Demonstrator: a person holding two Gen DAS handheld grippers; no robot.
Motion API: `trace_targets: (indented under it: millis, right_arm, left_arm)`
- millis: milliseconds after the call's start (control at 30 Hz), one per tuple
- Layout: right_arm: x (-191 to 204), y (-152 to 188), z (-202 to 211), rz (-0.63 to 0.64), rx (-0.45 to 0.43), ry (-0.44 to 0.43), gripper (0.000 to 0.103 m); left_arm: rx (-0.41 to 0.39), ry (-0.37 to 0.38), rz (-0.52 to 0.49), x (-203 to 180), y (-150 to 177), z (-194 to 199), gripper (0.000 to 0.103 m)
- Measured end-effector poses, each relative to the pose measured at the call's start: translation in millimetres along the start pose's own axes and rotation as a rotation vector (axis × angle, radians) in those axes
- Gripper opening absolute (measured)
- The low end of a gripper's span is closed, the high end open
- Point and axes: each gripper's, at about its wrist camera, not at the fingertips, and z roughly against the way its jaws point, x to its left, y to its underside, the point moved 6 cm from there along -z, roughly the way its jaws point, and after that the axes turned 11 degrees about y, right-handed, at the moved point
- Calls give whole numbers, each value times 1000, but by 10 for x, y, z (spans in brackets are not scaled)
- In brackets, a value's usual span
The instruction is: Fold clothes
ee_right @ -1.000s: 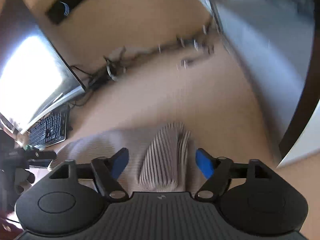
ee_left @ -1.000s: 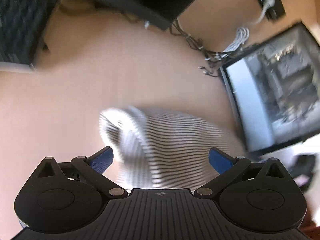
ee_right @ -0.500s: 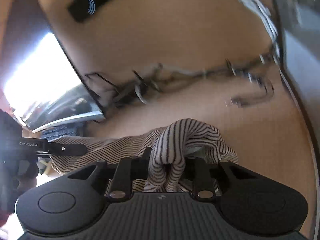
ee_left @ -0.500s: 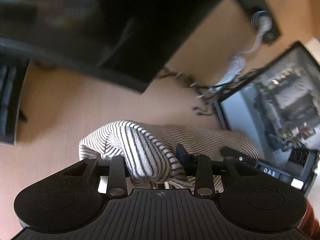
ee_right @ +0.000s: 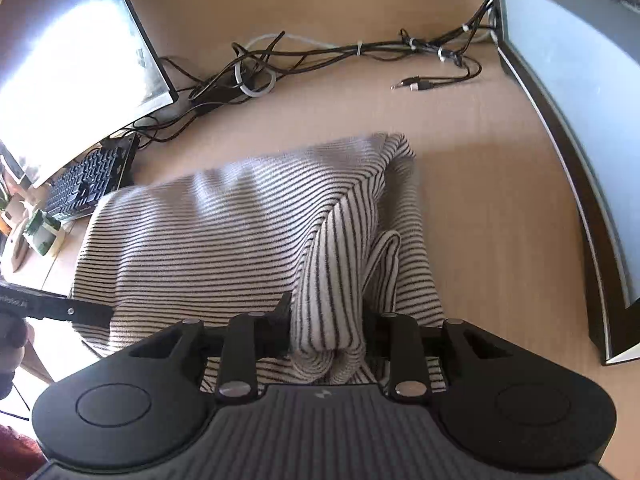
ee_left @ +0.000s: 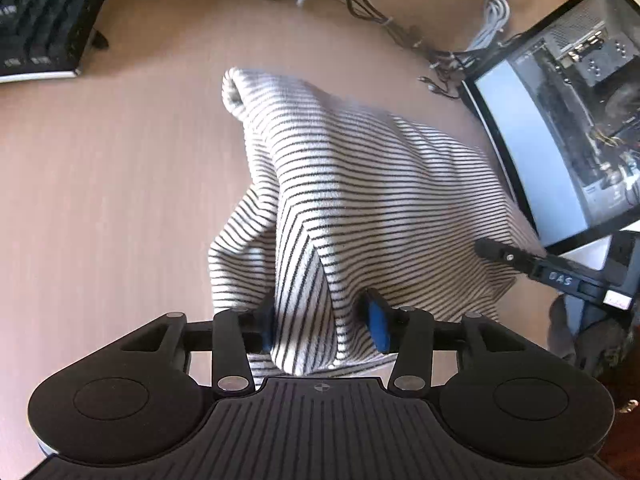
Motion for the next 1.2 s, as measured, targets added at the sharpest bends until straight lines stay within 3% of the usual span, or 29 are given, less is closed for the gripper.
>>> trace_targets:
  millis: [33, 67, 133, 267, 400, 533, 633, 867, 1033, 1133, 1200]
  right_arm:
    - [13, -41, 48, 15, -22, 15, 56]
    - [23, -94, 94, 30, -46, 25, 63]
    - [44, -206, 185, 60, -95, 44, 75]
    - [113, -422, 357, 42, -174, 30, 99]
    - [238, -579, 315, -34, -198, -35, 103]
    - [388, -535, 32, -83, -138, -102, 103]
    - [386, -376, -242, -128, -68, -79, 103]
    - [510, -182, -175, -89, -96, -6, 103]
    - [491, -85, -91, -210, -50, -76, 103]
    - [517, -117, -71, -178, -10, -122, 103]
    - [487, -205, 37, -160, -53, -88, 103]
  left_arm:
    - [-13, -18, -20, -39, -37, 45, 63]
    - [-28, -34, -44, -77, -72, 102, 70]
    - [-65, -49, -91, -161, -151, 235, 77]
    - [-129, 12, -120, -329, -303, 404, 91]
    - [-105, 93, -98, -408, -339, 273, 94]
    - [-14, 168, -47, -444, -238, -67, 96]
    - [38, 145, -35, -359, -188, -291, 97]
    - [32, 144, -84, -319, -369, -429, 103]
    - [-19, 130, -114, -257, -627, -481, 103]
    - [-40, 120, -114, -226, -801, -507, 103]
    - [-50, 98, -100, -243, -876, -507, 103]
